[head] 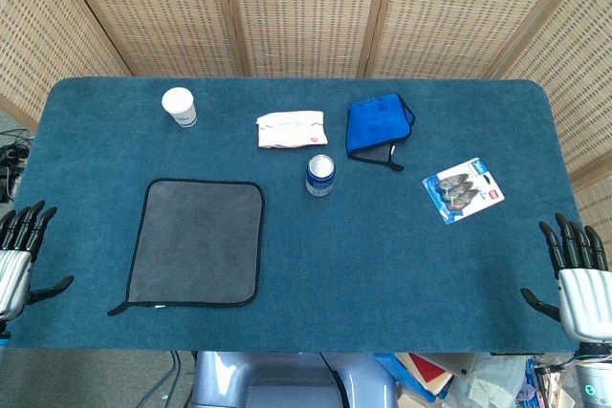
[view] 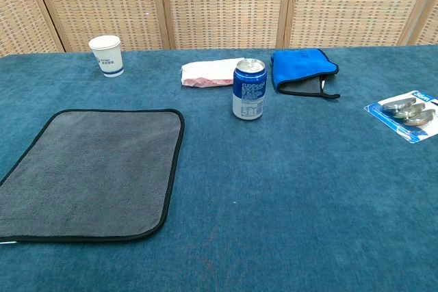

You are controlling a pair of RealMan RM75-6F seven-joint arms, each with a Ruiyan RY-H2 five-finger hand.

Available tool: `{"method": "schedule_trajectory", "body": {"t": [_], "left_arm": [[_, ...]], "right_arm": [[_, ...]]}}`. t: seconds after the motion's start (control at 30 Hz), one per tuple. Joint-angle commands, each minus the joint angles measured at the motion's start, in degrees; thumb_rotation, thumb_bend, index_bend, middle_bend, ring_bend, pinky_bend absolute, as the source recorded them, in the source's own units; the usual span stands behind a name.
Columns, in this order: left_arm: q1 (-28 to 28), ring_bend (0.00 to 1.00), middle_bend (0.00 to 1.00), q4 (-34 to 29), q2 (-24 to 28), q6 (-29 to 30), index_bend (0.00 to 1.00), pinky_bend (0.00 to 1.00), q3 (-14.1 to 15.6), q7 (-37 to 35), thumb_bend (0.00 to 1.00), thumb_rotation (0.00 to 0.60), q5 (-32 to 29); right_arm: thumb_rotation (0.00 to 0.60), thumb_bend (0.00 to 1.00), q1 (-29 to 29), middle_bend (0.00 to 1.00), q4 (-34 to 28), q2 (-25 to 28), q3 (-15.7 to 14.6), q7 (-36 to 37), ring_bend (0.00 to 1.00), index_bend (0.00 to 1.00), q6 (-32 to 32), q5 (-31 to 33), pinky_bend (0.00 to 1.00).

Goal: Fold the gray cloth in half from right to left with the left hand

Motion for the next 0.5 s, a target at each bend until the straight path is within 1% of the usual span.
{"method": "schedule_trajectory", "body": {"t": [0.03, 0.23, 0.33, 0.43, 0.5], "left_arm": [[-0.12, 0.00, 0.00, 0.03, -0.12, -0.24, 0.00, 0.00, 0.00, 0.05, 0.13, 0.600, -0.09], [-0.75, 0.00, 0.00, 0.75, -0.37, -1.27, 0.00, 0.00, -0.01, -0.56, 0.13, 0.600, -0.03], [-1.98, 0.00, 0.00, 0.77, -0.09, -3.24, 0.00, 0.00, 0.18, -1.69, 0.13, 0.600, 0.53], [-5.17, 0.00, 0.00, 1.56, -0.09, -6.74, 0.00, 0.00, -0.61, 0.31, 0.13, 0.600, 1.43], [-8.35, 0.00, 0.00, 2.65, -0.20, -9.30, 0.00, 0.00, -1.22, 2.66, 0.13, 0.600, 3.59]], "right_arm": [[0.600, 0.00, 0.00, 0.00, 0.05, 0.00, 0.06, -0.02, 0.00, 0.00, -0.01, 0.08, 0.00], [0.600, 0.00, 0.17, 0.00, 0.22, -0.12, 0.44, -0.22, 0.00, 0.00, -0.42, 0.82, 0.00], [0.600, 0.00, 0.22, 0.00, 0.28, -0.13, 0.64, -0.15, 0.00, 0.00, -0.58, 1.24, 0.00], [0.600, 0.00, 0.36, 0.00, 0.42, -0.44, 0.72, -1.31, 0.00, 0.00, -1.38, 2.21, 0.00], [0.600, 0.00, 0.51, 0.00, 0.60, -0.66, 0.77, -2.05, 0.00, 0.00, -1.99, 2.82, 0.00]]}}
